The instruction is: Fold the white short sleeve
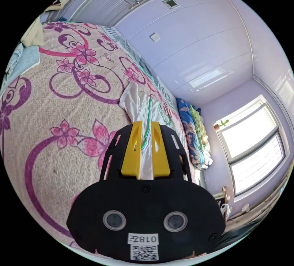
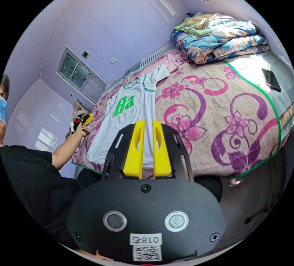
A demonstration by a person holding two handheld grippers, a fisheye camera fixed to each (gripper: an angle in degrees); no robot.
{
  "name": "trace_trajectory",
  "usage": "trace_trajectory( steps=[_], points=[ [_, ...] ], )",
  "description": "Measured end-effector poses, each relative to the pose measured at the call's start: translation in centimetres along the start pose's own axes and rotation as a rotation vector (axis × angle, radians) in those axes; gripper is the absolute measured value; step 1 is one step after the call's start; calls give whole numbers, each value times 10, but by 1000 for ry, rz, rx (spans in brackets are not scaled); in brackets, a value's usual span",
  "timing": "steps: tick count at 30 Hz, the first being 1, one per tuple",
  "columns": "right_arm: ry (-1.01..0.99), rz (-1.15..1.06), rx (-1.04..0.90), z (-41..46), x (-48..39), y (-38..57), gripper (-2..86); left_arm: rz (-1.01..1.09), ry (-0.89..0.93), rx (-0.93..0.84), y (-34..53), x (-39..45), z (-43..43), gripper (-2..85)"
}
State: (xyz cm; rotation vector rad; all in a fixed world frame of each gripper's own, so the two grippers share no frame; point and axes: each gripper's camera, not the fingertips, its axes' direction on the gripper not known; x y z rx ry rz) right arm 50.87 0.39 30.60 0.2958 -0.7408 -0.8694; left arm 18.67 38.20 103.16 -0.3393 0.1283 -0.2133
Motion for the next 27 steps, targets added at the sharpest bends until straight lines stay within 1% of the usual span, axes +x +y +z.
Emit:
trace_trajectory(
  steps=[4,6,7,9,11,12,13,14,16,20,25,27],
  points=[
    [-89,-39,4,45,0,-76,86,-52,25,58,-13,-14,14,49],
    [-145,-30,12,70,6,-115,91,-56,109,106,-10,-31,12,48],
    [-178,-2,34,87,14,-139,93,-57,143,117,-8,-37,11,48],
    [-238,76,49,117,33,-174,95,-113,295,140,5,-75,11,48],
    [-320,224,41,160,65,-211,99,-186,365,147,20,-106,14,49],
    [-333,263,32,172,73,-218,101,-187,419,186,25,-116,13,48],
    [-349,355,6,193,88,-228,104,-166,414,208,25,-114,10,47],
    [-363,426,-10,211,100,-235,106,-139,371,231,24,-109,8,48],
    [-354,481,-17,229,108,-241,108,-135,334,219,23,-108,11,49],
    [-338,509,-13,256,103,-254,100,-115,357,236,23,-110,7,53],
    [-361,529,6,279,92,-272,93,-122,346,208,18,-110,8,59],
    [-372,545,9,286,87,-279,62,-123,337,203,16,-110,8,57]
  ],
)
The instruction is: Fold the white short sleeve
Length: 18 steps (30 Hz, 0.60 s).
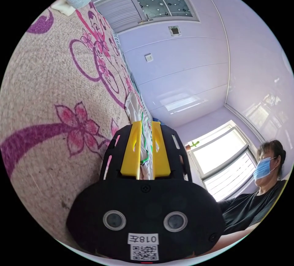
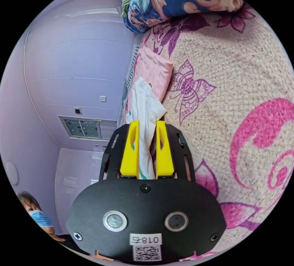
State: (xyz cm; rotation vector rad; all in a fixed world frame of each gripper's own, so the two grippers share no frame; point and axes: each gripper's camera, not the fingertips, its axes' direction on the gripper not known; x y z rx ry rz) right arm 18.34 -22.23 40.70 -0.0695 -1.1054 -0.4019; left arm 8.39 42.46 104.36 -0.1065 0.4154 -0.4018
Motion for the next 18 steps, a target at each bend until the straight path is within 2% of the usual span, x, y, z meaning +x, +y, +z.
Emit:
trace_trajectory(
  steps=[2,6,9,12,14,15,17,18],
  points=[
    [52,12,50,7,-13,4,21,-4,-15,-3,-1,0,1,56],
    [171,-18,134,17,-48,19,8,3,-31,-10,-3,1,2,52],
    [334,-165,166,39,-97,28,4,5,-37,-9,-5,2,2,51],
    [551,-445,127,84,-162,37,3,5,-42,-15,-7,3,2,51],
    [776,-842,0,148,-218,64,3,5,-48,-21,-8,4,3,51],
    [826,-959,-51,167,-229,76,3,5,-50,-23,-9,5,3,51],
    [1049,-1428,-331,243,-241,139,4,5,-54,-28,-11,6,4,51],
    [1130,-1531,-383,259,-236,155,4,5,-56,-30,-12,7,4,51]
  ],
)
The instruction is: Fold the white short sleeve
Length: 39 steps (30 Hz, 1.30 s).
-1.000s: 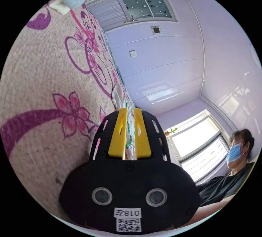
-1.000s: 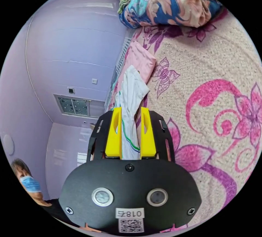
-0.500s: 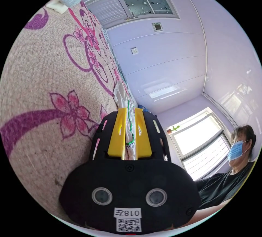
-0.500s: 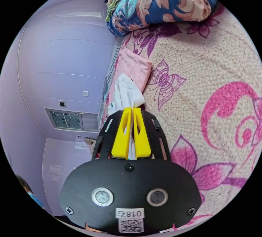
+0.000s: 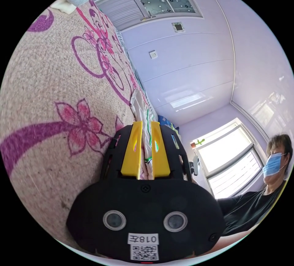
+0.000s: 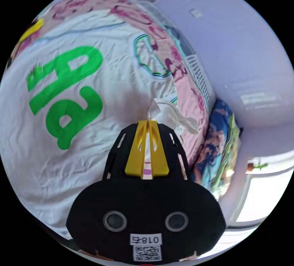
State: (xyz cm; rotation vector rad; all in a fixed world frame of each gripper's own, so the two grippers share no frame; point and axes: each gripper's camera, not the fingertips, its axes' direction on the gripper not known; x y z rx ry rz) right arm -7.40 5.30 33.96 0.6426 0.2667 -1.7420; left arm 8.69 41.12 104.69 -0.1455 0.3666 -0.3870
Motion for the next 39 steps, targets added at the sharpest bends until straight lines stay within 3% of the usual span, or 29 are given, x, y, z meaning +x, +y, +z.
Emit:
trace_trajectory(
  steps=[2,4,15,18,21,23,25,30,34,37,39],
  points=[
    [217,-302,-84,20,-66,-9,14,2,-2,-2,-1,2,0,50],
    [275,-341,-55,25,-86,-6,27,2,-4,-3,-3,3,0,50],
    [35,-250,-10,1,-52,46,65,8,-8,3,-11,20,2,50],
    [-66,-56,68,-22,-22,86,63,-24,-19,3,-16,26,3,62],
    [-380,350,215,-35,34,160,59,-42,11,31,-25,41,7,80],
    [-792,714,419,-12,74,254,31,-14,10,59,-34,58,15,86],
    [-1004,899,529,17,85,320,14,12,-71,60,-44,74,31,94],
    [-1009,1213,619,50,85,423,0,-221,-341,-80,-70,73,87,98],
    [-1026,1250,571,75,90,443,-3,-263,-406,-90,-78,91,104,98],
    [-1051,1267,563,87,96,457,-4,-293,-427,-81,-78,96,113,46],
    [-1050,1274,573,89,99,467,-4,-338,-334,-81,-73,86,120,-1]
  ],
)
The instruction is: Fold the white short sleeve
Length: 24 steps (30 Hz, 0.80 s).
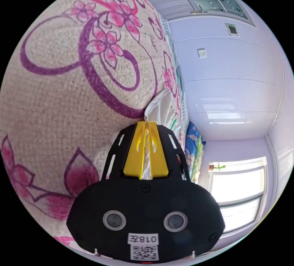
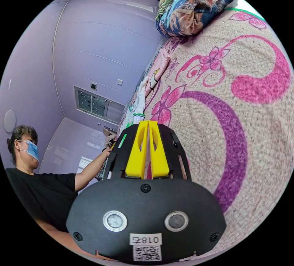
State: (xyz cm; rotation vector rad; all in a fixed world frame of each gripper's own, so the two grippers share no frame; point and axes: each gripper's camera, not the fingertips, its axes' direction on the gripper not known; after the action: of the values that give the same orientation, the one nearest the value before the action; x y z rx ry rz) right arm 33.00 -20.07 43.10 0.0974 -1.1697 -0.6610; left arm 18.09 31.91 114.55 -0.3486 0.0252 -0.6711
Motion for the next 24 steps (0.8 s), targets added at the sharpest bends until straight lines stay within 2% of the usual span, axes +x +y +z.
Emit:
trace_trajectory(
  steps=[1,3,6,10,14,16,19,21,22,24],
  points=[
    [-5,3,4,-5,5,0,-4,-15,25,6,2,-3,1,-4],
    [-5,8,9,-11,11,-1,-4,-56,139,149,19,-9,-11,-8],
    [-8,13,9,-20,20,-1,-4,-8,206,357,46,-2,-35,-10],
    [-31,18,0,-31,33,-2,-4,-2,125,413,68,16,-41,-10],
    [-39,19,2,-42,42,-1,-4,-83,63,367,82,28,-23,-10],
    [-42,19,0,-46,45,-1,-4,-20,-3,348,85,50,-15,-10],
    [-44,19,-8,-51,49,0,-4,452,-275,221,99,138,17,-10],
    [-45,20,-12,-54,52,1,-4,965,-497,57,149,208,71,-10],
    [-46,21,-12,-56,53,1,-4,1092,-545,3,167,219,88,-9],
    [-49,22,-12,-59,56,3,-4,1454,-789,-183,232,232,148,-9]
  ],
)
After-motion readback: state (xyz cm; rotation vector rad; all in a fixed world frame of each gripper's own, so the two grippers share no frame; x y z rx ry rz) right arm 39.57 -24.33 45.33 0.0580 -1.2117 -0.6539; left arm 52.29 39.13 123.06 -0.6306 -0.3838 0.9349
